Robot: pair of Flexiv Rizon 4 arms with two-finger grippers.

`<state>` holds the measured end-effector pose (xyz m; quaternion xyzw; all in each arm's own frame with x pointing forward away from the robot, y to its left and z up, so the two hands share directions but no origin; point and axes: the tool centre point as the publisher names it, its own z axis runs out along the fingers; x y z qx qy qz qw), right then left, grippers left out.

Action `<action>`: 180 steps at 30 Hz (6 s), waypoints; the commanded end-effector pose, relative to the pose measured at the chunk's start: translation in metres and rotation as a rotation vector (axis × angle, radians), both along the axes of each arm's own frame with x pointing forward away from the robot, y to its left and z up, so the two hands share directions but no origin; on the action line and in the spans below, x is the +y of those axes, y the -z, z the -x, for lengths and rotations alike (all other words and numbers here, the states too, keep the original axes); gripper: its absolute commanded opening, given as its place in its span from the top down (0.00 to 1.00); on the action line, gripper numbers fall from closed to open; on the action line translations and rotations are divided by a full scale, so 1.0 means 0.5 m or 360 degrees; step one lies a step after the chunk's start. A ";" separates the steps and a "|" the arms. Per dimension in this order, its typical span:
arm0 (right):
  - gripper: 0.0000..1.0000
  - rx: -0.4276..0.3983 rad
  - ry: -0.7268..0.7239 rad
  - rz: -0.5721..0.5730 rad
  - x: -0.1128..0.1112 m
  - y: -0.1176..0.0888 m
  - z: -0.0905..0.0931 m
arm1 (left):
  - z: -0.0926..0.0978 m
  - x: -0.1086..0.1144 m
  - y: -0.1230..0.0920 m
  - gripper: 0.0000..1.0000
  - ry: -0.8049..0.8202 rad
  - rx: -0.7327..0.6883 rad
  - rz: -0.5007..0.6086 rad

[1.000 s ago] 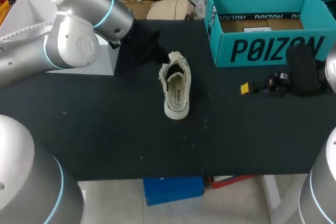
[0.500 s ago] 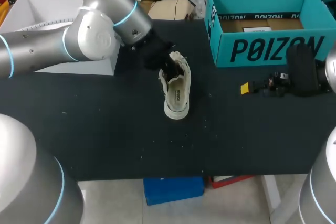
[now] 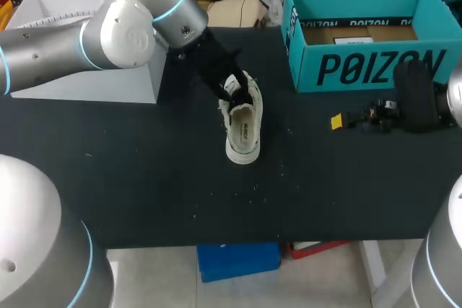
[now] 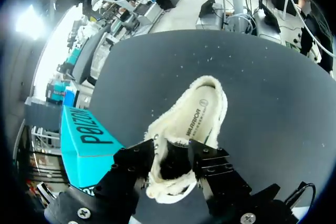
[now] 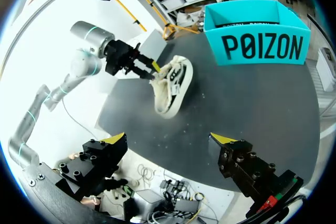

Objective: Take the shoe out of the shoebox, open the shoe tongue, remove and reinsert the insole, then place the shoe into the shoebox

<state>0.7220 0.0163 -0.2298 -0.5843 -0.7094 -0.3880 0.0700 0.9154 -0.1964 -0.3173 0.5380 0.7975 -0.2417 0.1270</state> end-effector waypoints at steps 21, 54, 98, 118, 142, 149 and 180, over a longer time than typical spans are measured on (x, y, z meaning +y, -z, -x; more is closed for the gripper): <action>0.00 -0.0002 0.0002 0.0000 0.002 0.001 0.001 | 0.063 0.140 -0.067 0.00 -0.0350 0.0197 -0.0068; 0.00 -0.0002 0.0002 0.0000 0.002 0.001 0.001 | 0.063 0.140 -0.067 0.00 -0.0350 0.0197 -0.0068; 0.00 -0.0002 0.0002 0.0000 0.002 0.001 0.001 | -0.033 0.076 0.135 0.51 0.0517 -0.0282 -0.0518; 0.00 -0.0002 0.0002 0.0000 0.002 0.001 0.001 | -0.064 0.040 0.200 1.00 0.0586 -0.0370 -0.0580; 0.00 -0.0002 0.0002 0.0000 0.002 0.001 0.001 | -0.064 0.116 -0.174 1.00 -0.0162 -0.0451 -0.0465; 0.00 -0.0002 0.0002 0.0000 0.002 0.001 0.001 | -0.088 0.237 -0.254 1.00 -0.0787 -0.0500 -0.0441; 0.00 -0.0002 0.0002 0.0000 0.002 0.001 0.001 | -0.310 0.745 -0.176 1.00 -0.1710 -0.0365 -0.0232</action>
